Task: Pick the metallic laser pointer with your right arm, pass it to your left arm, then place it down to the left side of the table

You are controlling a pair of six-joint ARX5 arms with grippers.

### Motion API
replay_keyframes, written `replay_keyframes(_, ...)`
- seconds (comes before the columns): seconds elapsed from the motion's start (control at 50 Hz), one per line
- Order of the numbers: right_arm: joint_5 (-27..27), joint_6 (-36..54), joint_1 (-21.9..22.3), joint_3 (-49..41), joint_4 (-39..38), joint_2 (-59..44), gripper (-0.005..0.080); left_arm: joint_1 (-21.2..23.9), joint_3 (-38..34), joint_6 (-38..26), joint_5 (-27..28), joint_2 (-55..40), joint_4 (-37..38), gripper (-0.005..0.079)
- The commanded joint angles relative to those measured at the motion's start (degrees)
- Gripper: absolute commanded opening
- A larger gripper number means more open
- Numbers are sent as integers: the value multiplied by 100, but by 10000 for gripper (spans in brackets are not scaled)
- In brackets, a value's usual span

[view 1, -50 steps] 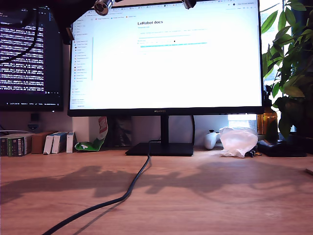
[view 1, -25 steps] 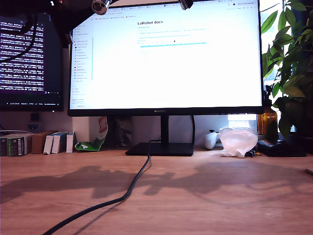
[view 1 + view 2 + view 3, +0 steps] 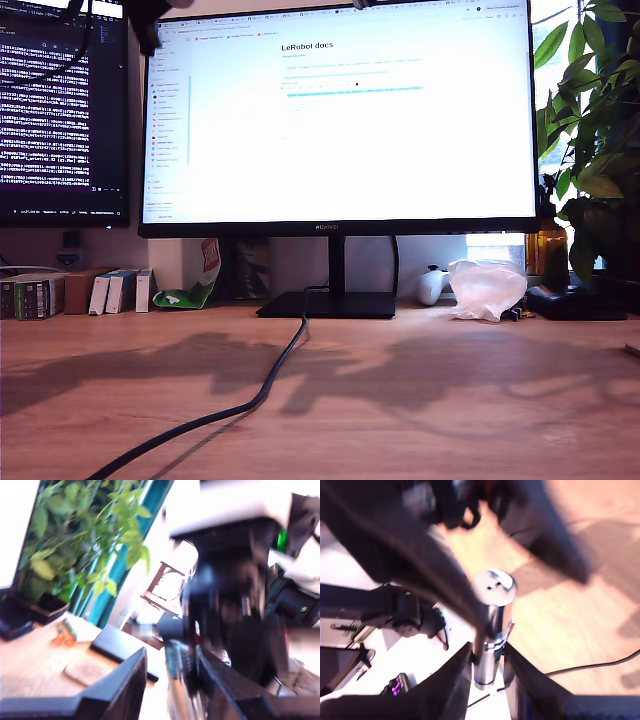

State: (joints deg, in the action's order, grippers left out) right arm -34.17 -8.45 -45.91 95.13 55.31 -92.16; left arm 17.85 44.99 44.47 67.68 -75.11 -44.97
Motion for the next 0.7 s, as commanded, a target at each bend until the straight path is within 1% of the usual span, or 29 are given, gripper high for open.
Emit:
replay_keyframes(0.0, -168, 138, -210, -9, 28, 61, -13, -85, -35, -101, -59, -144, 105, 277)
replay_keyframes(0.18, -122, 251, -205, -7, -76, 61, -13, -85, -35, -149, 225, -144, 487, 277)
replay_keyframes(0.34, -122, 249, -190, -7, -144, 61, -13, -85, -35, -149, 376, -144, 511, 277)
replay_keyframes(0.48, -118, 251, -190, -7, -140, 61, -13, -85, -35, -149, 638, -144, 527, 275)
replay_keyframes(0.68, -118, 251, -103, 35, -122, 61, -13, -85, -35, -310, 782, -144, 813, 272)
